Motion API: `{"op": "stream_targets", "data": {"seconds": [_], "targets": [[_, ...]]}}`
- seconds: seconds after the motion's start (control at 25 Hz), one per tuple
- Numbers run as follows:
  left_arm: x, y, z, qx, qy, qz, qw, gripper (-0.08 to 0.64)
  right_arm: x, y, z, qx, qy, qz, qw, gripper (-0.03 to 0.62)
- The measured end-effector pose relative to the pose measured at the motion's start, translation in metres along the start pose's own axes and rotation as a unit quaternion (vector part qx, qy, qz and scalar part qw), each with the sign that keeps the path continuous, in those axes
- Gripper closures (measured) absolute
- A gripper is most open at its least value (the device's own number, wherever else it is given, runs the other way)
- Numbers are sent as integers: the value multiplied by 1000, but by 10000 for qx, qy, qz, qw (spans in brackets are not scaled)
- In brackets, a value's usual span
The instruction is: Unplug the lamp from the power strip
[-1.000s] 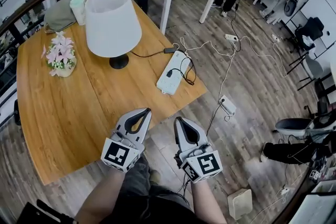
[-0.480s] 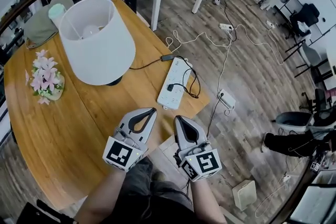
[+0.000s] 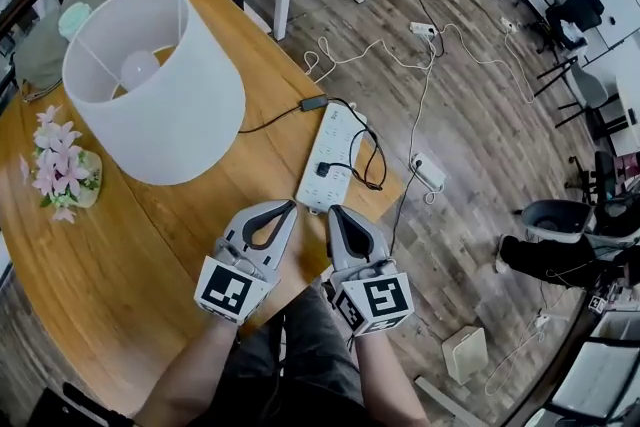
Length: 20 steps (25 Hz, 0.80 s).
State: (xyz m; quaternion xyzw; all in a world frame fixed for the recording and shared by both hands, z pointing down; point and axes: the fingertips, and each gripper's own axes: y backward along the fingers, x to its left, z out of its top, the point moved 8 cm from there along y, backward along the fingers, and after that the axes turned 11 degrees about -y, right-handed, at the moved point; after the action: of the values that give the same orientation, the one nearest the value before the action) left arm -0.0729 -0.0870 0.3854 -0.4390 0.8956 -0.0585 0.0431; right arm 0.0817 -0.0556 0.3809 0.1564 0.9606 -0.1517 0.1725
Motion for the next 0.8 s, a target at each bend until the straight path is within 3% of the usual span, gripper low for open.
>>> {"op": "stream_targets", "data": {"seconds": [0.28,0.44,0.68,0.8], "targets": [[11,-22,-19,239,6,-27,9997,565,-17,-29,-9,396,110,-345,9986,566],[11,-35,-27,360,-253,-117,9990,565,-27,-40,-15,593,56,-424,9973,564],[16,-54,-36,617,-776,-273,9947,565,-32,-65,-16,882,106,-569,9944,511],[19,-60,-36,723,-775,-251,9940,565,-34,-75,-14,1018,61,-675,9925,497]]}}
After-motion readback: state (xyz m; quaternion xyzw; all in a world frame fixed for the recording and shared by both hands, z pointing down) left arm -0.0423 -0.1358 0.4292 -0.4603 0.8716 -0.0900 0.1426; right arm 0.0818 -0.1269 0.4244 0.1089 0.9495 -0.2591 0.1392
